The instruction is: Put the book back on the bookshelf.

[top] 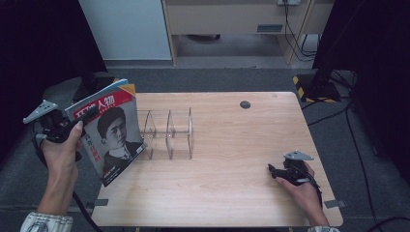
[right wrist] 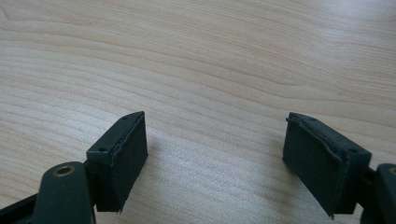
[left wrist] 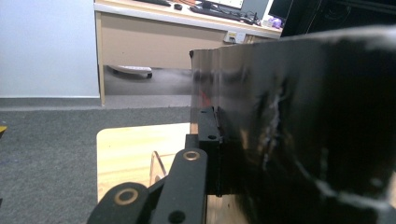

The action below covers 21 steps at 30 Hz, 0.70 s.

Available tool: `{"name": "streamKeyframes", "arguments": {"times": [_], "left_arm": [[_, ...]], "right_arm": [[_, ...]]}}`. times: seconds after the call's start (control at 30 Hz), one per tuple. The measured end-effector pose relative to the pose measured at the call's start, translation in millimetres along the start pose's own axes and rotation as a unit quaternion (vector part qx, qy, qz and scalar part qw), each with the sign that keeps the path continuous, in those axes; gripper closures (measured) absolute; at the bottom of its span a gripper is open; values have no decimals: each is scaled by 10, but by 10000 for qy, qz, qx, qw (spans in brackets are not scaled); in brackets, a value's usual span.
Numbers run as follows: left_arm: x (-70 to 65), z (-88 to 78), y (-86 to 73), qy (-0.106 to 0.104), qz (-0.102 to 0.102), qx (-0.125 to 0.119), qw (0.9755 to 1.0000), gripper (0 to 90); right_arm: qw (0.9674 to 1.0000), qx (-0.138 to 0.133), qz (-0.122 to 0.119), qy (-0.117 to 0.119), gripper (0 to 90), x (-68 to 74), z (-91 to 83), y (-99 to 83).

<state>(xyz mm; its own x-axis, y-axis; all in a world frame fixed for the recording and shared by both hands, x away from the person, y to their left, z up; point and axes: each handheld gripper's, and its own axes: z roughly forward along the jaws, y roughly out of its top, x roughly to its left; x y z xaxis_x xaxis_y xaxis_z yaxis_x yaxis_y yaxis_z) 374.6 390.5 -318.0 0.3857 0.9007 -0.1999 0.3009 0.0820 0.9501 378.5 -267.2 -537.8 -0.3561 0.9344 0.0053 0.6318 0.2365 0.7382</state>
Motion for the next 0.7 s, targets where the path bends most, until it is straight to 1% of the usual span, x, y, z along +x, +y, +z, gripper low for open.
{"name": "streamKeyframes", "arguments": {"times": [0.07,0.1,0.13,0.17,0.23,0.3,0.5,0.7], "left_arm": [[-2,24,-5,7,12,-16,10000,864],[-7,90,-20,48,28,-29,10000,864],[-7,90,-20,48,28,-29,10000,864],[-16,140,-31,88,35,-39,9999,864],[-19,156,-33,93,32,-41,9999,864],[-31,208,-34,125,40,-54,9999,864],[-48,264,-29,181,48,-78,9998,864],[-39,286,-35,226,36,-89,9997,864]], "right_arm": [[10000,0,-1,0,221,0,0,0],[10000,3,7,0,221,1,-1,0],[10000,3,7,0,221,1,-1,0],[10000,3,8,0,221,1,-1,0],[10000,1,1,0,221,1,0,0],[10000,3,8,0,221,1,0,0],[10000,-1,-1,0,221,0,0,0],[10000,3,8,-1,221,1,0,0]]}}
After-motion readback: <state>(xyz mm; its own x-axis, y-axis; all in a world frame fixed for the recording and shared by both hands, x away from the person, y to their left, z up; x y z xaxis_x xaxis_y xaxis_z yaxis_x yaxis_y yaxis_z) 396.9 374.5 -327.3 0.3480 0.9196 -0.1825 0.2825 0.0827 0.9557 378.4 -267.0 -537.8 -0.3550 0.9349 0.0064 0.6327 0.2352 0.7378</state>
